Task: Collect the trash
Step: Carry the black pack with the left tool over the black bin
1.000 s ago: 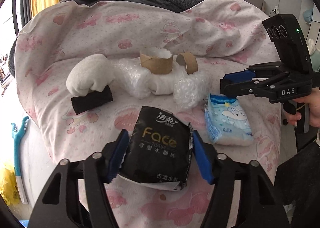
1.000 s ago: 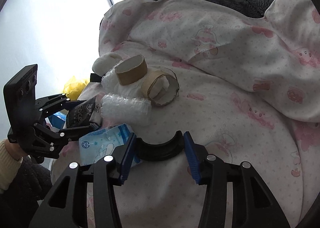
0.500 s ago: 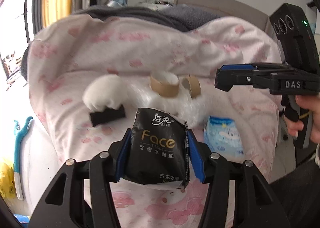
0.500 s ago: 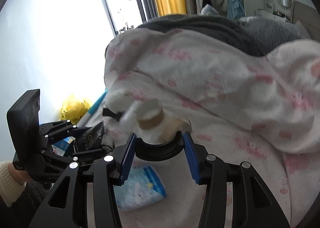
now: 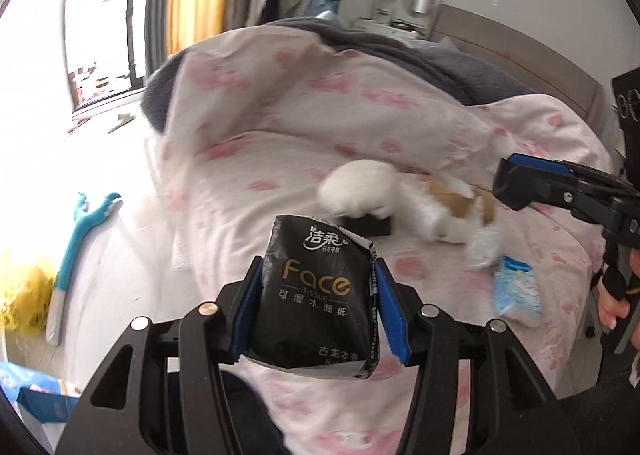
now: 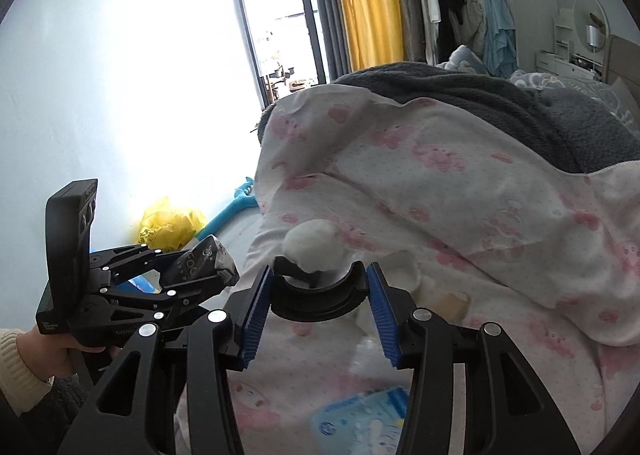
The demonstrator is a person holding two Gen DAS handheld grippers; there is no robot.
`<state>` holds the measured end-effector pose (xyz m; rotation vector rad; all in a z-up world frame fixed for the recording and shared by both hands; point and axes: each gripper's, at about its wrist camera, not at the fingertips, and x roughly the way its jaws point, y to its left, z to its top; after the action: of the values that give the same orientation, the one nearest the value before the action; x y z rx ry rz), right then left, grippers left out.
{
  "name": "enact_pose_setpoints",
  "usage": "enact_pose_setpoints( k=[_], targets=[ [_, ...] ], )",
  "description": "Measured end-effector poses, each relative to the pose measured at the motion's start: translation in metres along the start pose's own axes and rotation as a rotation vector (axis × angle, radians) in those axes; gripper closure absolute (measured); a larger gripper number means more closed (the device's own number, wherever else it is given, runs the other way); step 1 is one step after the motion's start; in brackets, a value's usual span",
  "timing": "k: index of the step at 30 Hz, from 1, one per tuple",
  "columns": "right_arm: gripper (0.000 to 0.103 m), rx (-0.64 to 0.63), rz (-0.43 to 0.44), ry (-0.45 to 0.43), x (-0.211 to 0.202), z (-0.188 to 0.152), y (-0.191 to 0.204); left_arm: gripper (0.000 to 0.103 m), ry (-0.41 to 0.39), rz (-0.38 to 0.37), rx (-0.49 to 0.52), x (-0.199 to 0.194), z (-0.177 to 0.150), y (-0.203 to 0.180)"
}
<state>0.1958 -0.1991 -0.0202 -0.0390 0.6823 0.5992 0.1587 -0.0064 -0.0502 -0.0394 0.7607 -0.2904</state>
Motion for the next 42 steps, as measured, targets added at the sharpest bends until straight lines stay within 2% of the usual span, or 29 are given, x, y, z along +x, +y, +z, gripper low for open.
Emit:
enact_pose_setpoints(
  k=[6,15,25,42],
  targets=[
    [0.054,-0.030,0.040,0.002,0.018,0.007,0.032,0.046,0.040,0.048,-0.027,-0.008,-0.010,0.029],
    [0.054,-0.069,0.087,0.013,0.046,0.014,0.078,0.047,0.094,0.073,-0.065,-0.021,-0.026,0.064],
    [0.054,-0.120,0.133,0.048,0.079,0.011,0.132,0.047,0.202,0.088,-0.148,-0.018,-0.055,0.103],
    [0.054,-0.180,0.180,0.126,0.129,0.003,0.192,0.047,0.413,0.118,-0.277,-0.006,-0.118,0.184]
  ],
)
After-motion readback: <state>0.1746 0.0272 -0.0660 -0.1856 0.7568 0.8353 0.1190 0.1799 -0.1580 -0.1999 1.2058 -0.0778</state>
